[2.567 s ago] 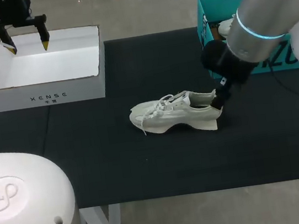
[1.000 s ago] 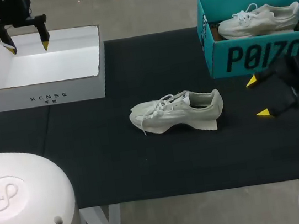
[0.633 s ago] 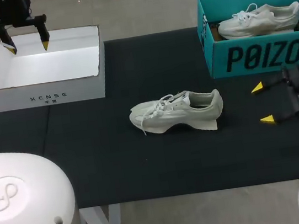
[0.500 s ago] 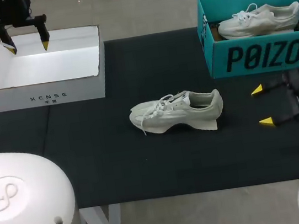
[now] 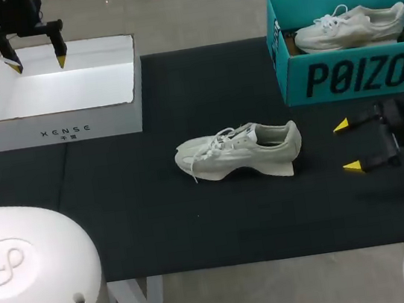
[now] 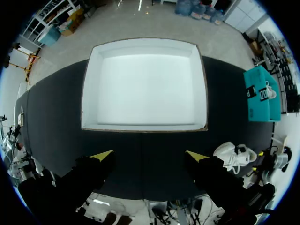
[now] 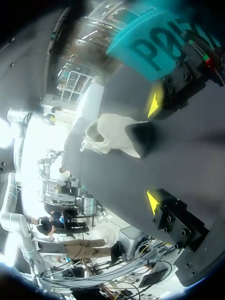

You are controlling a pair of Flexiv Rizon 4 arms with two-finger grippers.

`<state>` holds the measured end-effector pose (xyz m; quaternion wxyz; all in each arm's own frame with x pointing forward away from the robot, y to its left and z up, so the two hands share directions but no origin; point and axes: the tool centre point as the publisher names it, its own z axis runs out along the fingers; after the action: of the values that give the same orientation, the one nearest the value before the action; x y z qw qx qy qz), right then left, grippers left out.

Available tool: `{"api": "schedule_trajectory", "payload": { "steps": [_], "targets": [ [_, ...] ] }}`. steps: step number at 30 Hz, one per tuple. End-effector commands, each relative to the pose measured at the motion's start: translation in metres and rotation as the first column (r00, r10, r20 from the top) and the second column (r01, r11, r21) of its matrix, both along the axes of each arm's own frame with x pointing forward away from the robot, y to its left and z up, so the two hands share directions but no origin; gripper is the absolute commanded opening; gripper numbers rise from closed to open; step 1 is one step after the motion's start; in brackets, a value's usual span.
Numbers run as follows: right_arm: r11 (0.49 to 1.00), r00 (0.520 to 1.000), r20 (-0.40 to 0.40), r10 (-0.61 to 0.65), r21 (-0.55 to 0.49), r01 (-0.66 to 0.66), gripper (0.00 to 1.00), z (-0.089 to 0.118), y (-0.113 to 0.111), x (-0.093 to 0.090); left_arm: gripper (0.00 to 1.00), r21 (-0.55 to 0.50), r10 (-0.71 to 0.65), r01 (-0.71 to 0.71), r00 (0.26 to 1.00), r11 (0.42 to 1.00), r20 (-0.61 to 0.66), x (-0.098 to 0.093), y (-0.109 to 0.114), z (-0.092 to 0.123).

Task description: Take the shoe out of the shoebox, open the shoe tongue, remove and reinsert the insole, then place the shoe into the shoebox

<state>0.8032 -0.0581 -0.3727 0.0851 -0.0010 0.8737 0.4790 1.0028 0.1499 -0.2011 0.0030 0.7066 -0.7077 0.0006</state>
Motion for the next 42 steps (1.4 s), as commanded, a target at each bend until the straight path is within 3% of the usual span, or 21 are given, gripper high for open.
{"api": "schedule_trajectory", "payload": {
  "steps": [1,7,17,26,42],
  "targets": [
    [1.000,1.000,-0.010,0.000,0.027,0.000,1.00,-0.016,-0.002,0.014,1.00,0.003,0.001,-0.001,1.000,1.000,0.000,-0.001,0.000,0.001],
    [0.999,1.000,-0.015,0.005,0.055,-0.004,1.00,-0.023,-0.001,0.025,1.00,0.003,0.001,-0.001,1.000,1.000,0.000,-0.001,0.000,0.001],
    [0.993,0.999,-0.024,0.030,0.115,-0.027,1.00,-0.041,0.020,0.039,1.00,0.003,0.001,-0.001,1.000,1.000,0.000,-0.001,0.000,0.001],
    [0.992,0.999,-0.020,0.048,0.121,-0.045,1.00,-0.039,0.039,0.054,1.00,0.003,0.001,-0.001,1.000,1.000,0.000,-0.001,0.000,0.001],
    [0.987,0.997,-0.019,0.071,0.146,-0.067,1.00,-0.046,0.072,0.060,1.00,0.003,0.001,-0.001,1.000,1.000,0.000,-0.001,0.000,0.001]
  ]
}}
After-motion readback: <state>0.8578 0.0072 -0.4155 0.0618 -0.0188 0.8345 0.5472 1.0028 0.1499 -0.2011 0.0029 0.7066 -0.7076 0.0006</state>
